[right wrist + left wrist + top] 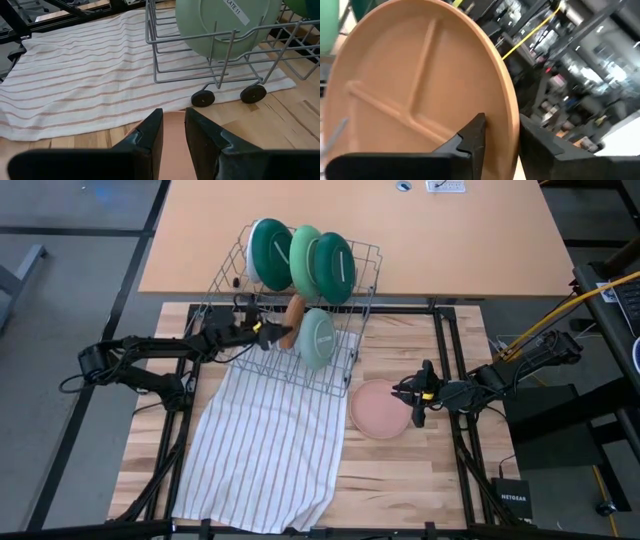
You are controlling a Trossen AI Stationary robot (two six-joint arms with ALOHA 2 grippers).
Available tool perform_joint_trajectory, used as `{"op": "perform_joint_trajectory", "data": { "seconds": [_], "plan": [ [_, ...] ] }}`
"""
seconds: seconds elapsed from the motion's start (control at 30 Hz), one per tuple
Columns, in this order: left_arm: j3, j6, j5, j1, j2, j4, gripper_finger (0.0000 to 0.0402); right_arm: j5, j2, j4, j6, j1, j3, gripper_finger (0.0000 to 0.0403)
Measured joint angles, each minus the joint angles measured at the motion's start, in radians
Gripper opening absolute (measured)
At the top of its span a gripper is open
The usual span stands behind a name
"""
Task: Sort dishes
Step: Put the orange plate into the dishwasher rack
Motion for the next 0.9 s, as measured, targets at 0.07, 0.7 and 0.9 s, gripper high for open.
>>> {"op": "perform_joint_trajectory", "data": {
  "seconds": [0.07,0.7,0.9],
  "plan": [
    [0.0,0.047,-0.001,0.0,0.0,-0.038,0.01,0.0,0.0,0.0,0.0,0.0,0.0,0.0085],
    [0.0,0.342,0.001,0.025,-0.031,-0.225,0.0187,-0.002,0.0,0.0,0.0,0.0,0.0,0.0085],
    [0.0,0.37,0.001,0.08,-0.086,-0.225,0.0198,-0.039,0.0,0.0,0.0,0.0,0.0,0.0085]
  ]
}}
